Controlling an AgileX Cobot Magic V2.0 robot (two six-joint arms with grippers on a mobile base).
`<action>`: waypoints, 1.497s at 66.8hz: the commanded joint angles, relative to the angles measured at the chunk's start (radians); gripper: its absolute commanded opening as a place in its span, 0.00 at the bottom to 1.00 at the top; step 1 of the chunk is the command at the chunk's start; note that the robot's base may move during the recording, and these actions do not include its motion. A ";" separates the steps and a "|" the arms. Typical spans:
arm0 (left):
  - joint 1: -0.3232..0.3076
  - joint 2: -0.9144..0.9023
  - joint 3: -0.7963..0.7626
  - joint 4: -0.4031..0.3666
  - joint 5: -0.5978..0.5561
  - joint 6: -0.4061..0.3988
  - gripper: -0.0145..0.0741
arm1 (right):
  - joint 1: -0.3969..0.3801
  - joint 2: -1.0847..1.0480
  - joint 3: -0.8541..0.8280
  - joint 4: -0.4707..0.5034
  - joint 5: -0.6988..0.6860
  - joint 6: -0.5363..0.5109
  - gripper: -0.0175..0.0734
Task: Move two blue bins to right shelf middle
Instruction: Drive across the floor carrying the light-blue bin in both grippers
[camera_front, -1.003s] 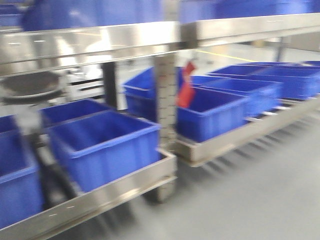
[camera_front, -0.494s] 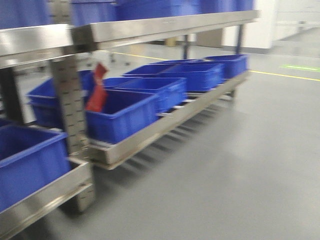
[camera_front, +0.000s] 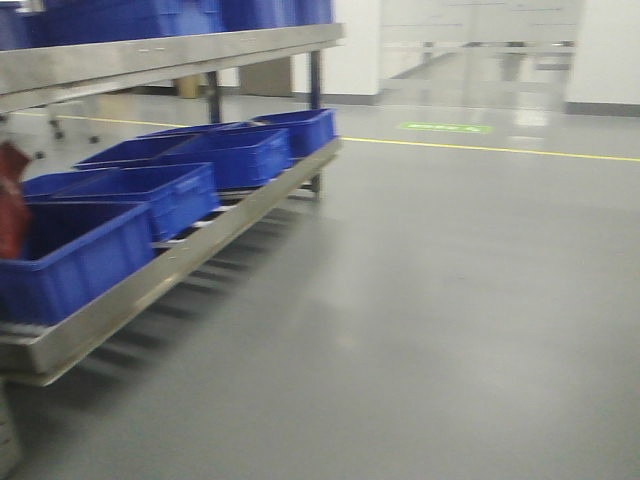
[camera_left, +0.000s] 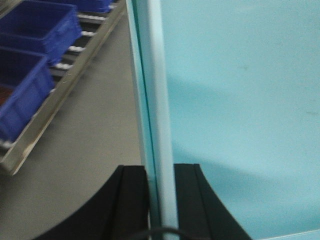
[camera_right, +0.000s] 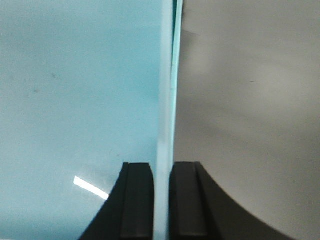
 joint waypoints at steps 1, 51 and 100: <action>-0.002 -0.018 -0.017 -0.022 -0.079 0.007 0.04 | 0.001 -0.022 -0.021 0.005 -0.112 -0.004 0.01; -0.002 -0.018 -0.017 -0.022 -0.079 0.007 0.04 | 0.001 -0.022 -0.021 0.005 -0.112 -0.004 0.01; -0.002 -0.018 -0.017 -0.022 -0.079 0.007 0.04 | 0.001 -0.022 -0.021 0.005 -0.112 -0.004 0.01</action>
